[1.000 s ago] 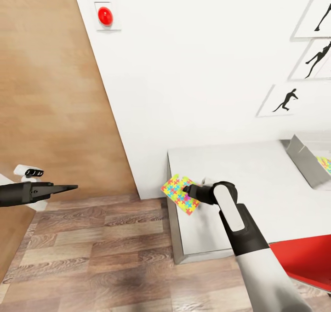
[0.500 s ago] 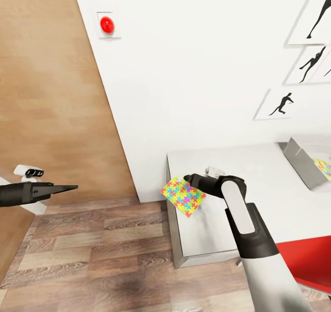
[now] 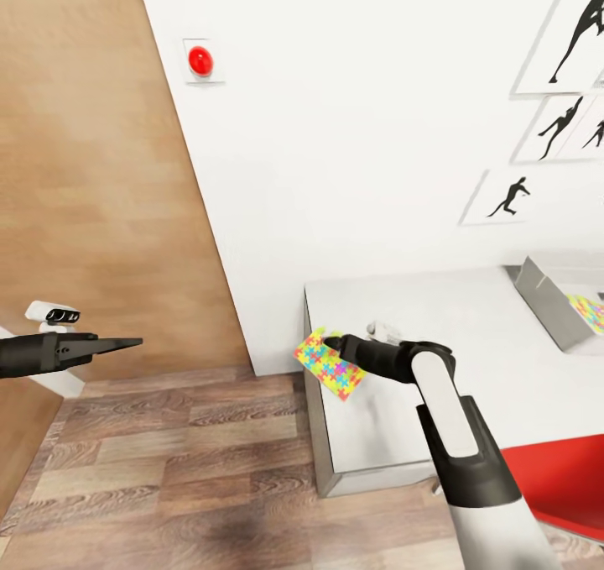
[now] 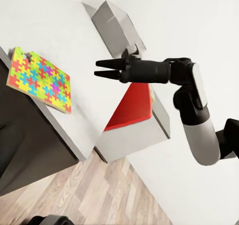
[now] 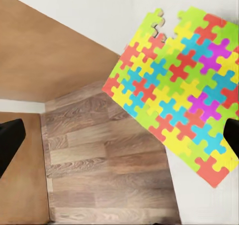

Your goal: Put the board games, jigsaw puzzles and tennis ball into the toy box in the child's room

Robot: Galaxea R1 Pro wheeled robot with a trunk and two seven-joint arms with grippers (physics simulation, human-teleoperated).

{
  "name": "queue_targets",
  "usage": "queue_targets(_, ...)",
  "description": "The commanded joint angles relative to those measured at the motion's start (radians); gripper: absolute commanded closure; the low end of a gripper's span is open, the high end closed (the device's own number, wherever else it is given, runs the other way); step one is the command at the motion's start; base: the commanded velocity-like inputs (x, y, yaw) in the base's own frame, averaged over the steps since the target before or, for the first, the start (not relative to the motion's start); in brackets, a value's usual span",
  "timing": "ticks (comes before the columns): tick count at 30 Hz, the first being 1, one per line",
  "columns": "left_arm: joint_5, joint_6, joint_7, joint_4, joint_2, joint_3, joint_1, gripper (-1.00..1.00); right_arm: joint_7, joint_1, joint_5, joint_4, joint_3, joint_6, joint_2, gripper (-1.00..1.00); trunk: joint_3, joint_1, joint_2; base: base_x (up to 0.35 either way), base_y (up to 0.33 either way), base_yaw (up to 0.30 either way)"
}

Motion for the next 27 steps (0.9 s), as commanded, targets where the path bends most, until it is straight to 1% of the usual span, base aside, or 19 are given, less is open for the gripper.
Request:
queue_targets(1,0.000,0.011,-0.004,0.000,0.001,0.000,-0.001,-1.00,0.031,0.009,-0.025,-0.002,-0.006,0.005,-0.002,-1.00,0.000,0.001,-0.002,0.000,0.000,0.000)
queue_targets(3,0.000,0.011,-0.004,0.000,0.001,0.000,-0.001,-1.00,0.082,0.021,-0.042,-0.002,-0.020,0.008,-0.007,-1.00,0.003,0.001,-0.002,0.000,0.000,0.000)
queue_targets(4,-0.001,0.011,-0.004,0.000,0.001,0.000,-0.001,-1.00,0.140,0.039,-0.057,-0.002,-0.040,0.012,-0.019,-1.00,0.005,0.001,-0.002,0.000,0.000,0.000)
queue_targets(5,-0.001,0.011,-0.004,0.000,0.000,0.000,-0.001,-1.00,0.173,0.050,-0.063,-0.002,-0.052,0.015,-0.027,-1.00,0.006,0.001,-0.002,0.000,0.000,0.000)
queue_targets(6,-0.001,0.011,-0.004,0.000,0.000,0.000,-0.001,-1.00,0.241,0.075,-0.071,-0.003,-0.075,0.018,-0.043,-1.00,0.008,0.001,-0.002,0.000,0.000,0.000)
queue_targets(9,-0.001,0.011,-0.004,0.000,0.000,-0.001,-0.001,-1.00,0.352,0.116,-0.078,-0.003,-0.106,0.021,-0.063,-1.00,0.013,0.001,-0.002,0.000,0.000,0.000)
queue_targets(10,-0.001,0.010,-0.004,0.000,0.000,-0.001,-0.001,-1.00,0.431,0.147,-0.081,-0.003,-0.126,0.022,-0.074,-1.00,0.015,0.001,-0.002,0.000,0.000,0.000)
queue_targets(12,-0.001,0.010,-0.004,0.000,-0.001,-0.001,-0.001,-1.00,0.513,0.180,-0.082,-0.003,-0.148,0.023,-0.084,-1.00,0.018,0.001,-0.002,0.000,0.000,0.000)
queue_targets(13,-0.001,0.009,-0.004,0.000,-0.002,-0.001,-0.001,-1.00,0.594,0.212,-0.083,-0.003,-0.170,0.024,-0.092,-1.00,0.019,0.001,-0.002,0.000,0.000,0.000)
queue_targets(16,-0.002,0.008,-0.004,0.000,-0.002,-0.001,-0.001,-1.00,0.706,0.256,-0.084,-0.003,-0.204,0.025,-0.101,-1.00,0.024,0.001,-0.002,0.000,0.000,0.000)
queue_targets(17,-0.003,0.006,-0.004,0.000,-0.003,-0.001,-0.001,-1.00,0.770,0.281,-0.084,-0.003,-0.224,0.024,-0.107,-1.00,0.026,0.001,-0.002,0.000,0.000,0.000)
queue_targets(20,-0.003,0.002,-0.004,0.001,-0.005,-0.001,-0.001,-1.00,0.841,0.313,-0.084,-0.003,-0.248,0.024,-0.113,-1.00,0.031,0.001,-0.002,0.000,0.000,0.000)
queue_targets(21,-0.003,0.001,-0.004,0.006,-0.006,-0.002,-0.001,-1.00,0.875,0.332,-0.084,-0.003,-0.259,0.024,-0.116,-1.00,0.032,0.001,-0.002,0.000,0.000,0.000)
queue_targets(24,-0.004,-0.003,-0.004,0.020,-0.008,-0.002,-0.001,-1.00,0.911,0.363,-0.084,-0.003,-0.271,0.023,-0.120,-1.00,0.037,0.001,-0.002,0.000,0.000,0.000)
queue_targets(27,-0.004,-0.008,-0.004,0.027,-0.009,-0.002,-0.001,-1.00,0.927,0.382,-0.084,-0.003,-0.276,0.021,-0.122,-1.00,0.042,0.001,-0.002,0.000,0.000,0.000)
